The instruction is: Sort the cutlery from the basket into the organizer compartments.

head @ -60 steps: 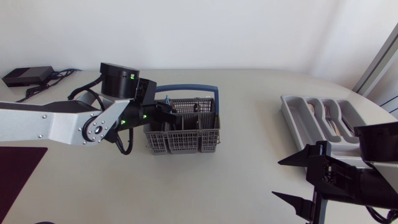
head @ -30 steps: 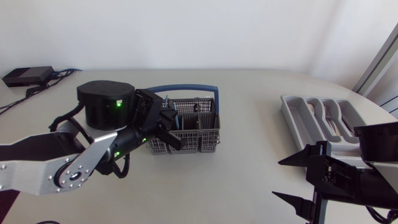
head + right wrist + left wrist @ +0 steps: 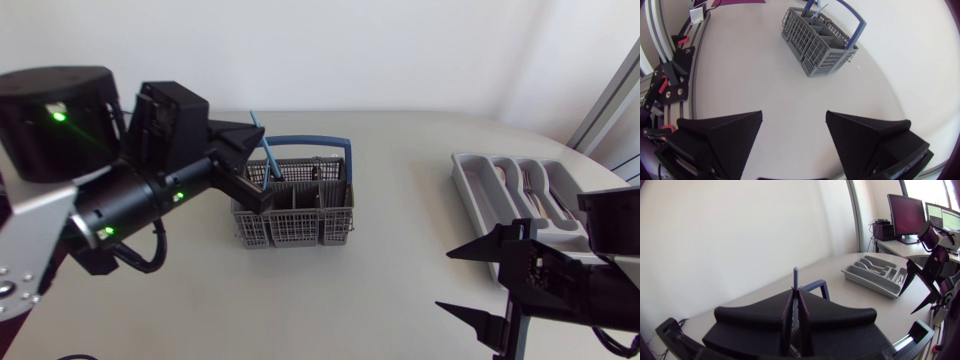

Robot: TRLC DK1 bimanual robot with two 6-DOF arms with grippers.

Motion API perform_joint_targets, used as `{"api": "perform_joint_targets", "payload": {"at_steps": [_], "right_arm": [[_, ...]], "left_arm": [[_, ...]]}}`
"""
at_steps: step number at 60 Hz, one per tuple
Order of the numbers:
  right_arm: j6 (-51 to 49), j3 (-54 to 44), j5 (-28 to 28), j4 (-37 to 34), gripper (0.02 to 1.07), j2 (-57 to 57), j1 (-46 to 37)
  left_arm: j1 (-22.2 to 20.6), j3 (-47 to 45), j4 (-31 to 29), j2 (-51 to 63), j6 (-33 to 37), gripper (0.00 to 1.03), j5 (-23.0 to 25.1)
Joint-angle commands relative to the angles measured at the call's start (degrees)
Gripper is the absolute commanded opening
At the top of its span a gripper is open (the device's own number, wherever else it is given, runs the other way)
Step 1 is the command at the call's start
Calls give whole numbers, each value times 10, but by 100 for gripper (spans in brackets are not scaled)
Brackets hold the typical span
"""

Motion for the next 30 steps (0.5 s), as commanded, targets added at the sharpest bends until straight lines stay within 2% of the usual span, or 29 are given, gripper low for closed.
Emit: {"api": "perform_joint_targets", "payload": {"at_steps": [1,8,17,22,30], "right_arm": [[41,35,1,-10,93,-16,18],[82,71,2,-14,93,-23,45],[153,121,3,9,93,-5,81],[179,145,2,19,93,20,92],[213,173,-2,39,93,58,111]], "left_arm": [[3,44,-32,-35,4,3,4],[7,80,-95,-49,-27,3,41],[25,116,-155,-35,-76,3,122],[40,142,-186,-4,-99,3,186],[55,172,-209,40,-129,3,264]]}}
